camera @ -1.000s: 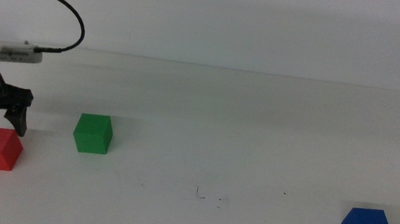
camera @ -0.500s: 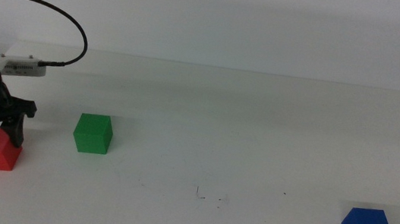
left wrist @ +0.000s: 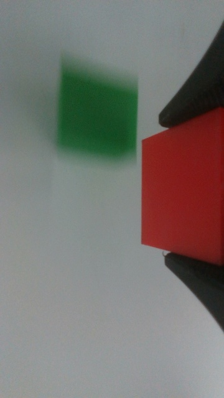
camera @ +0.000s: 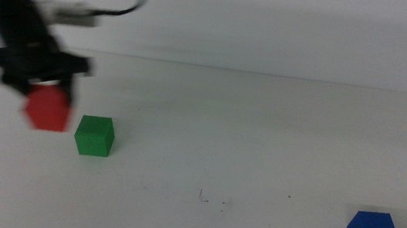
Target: Stack red cubes first, then green, then blue cubes in a specific spot.
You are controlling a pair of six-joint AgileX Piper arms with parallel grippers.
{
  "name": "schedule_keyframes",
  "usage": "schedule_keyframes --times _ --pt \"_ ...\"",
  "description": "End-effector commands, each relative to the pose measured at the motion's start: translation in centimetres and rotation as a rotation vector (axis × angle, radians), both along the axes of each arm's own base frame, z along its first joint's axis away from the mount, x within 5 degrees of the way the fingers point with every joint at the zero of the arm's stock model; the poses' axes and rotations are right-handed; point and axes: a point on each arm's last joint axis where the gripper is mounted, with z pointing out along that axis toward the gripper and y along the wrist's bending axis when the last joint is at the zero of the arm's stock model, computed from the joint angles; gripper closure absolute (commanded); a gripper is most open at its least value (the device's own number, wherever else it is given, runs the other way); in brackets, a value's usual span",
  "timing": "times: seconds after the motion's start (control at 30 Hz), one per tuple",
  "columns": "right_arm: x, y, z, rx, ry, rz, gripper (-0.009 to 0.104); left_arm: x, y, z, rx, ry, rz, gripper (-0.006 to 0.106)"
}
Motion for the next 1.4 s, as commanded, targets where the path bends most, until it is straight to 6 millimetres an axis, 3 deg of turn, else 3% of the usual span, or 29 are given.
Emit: schedule_keyframes --times 0.0,0.2,0.33,0.53,0.93,1.37 --pt "0.0 0.0 0.0 -0.013 -0.013 -0.005 0.002 -0.3 -4.3 1.1 -0.023 -0.028 -0.028 0.102" --pt "0.0 0.0 0.0 -0.013 -0.013 -0.005 0.002 -0.9 -12.9 -0.1 -0.047 -0.003 -0.075 0.102" --pt "0.0 0.0 0.0 -0.013 -0.013 -0.005 0.002 -1.6 -16.8 -1.9 -0.044 0.035 -0.084 0.102" --pt "0.0 0.0 0.0 -0.013 -0.013 -0.005 0.002 -2.6 -20.9 -3.7 -0.059 0.081 -0.053 0.102" --pt "0.0 0.0 0.0 -0.013 -0.013 -0.005 0.002 -1.5 -24.2 -5.3 -0.113 0.105 -0.039 0.102" --pt "0.0 0.0 0.0 -0.013 -0.013 -0.005 0.002 -0.9 -25.2 -7.1 -0.122 0.114 -0.034 0.102"
